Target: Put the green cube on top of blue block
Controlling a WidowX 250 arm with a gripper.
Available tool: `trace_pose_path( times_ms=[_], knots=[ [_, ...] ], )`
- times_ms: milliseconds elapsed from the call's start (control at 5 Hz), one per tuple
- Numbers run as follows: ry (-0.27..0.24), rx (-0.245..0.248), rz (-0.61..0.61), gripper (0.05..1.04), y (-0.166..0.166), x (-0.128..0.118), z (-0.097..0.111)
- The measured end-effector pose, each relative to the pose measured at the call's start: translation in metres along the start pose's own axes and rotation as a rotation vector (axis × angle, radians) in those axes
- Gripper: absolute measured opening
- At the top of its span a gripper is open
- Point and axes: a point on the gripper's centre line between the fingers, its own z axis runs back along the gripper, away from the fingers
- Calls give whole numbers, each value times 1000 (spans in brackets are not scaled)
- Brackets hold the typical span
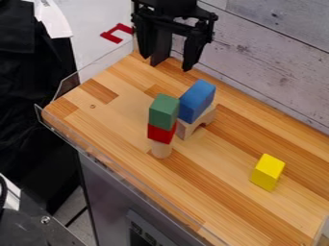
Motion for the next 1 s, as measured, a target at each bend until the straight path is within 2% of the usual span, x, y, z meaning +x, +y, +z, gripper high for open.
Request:
trace_pose_path(
  times_ms=[200,800,1000],
  knots=[
    [37,2,3,998,1,-3,-10],
    [52,2,-30,998,-8,-10,-14],
    [70,11,-37,998,-11,-15,-15]
  ],
)
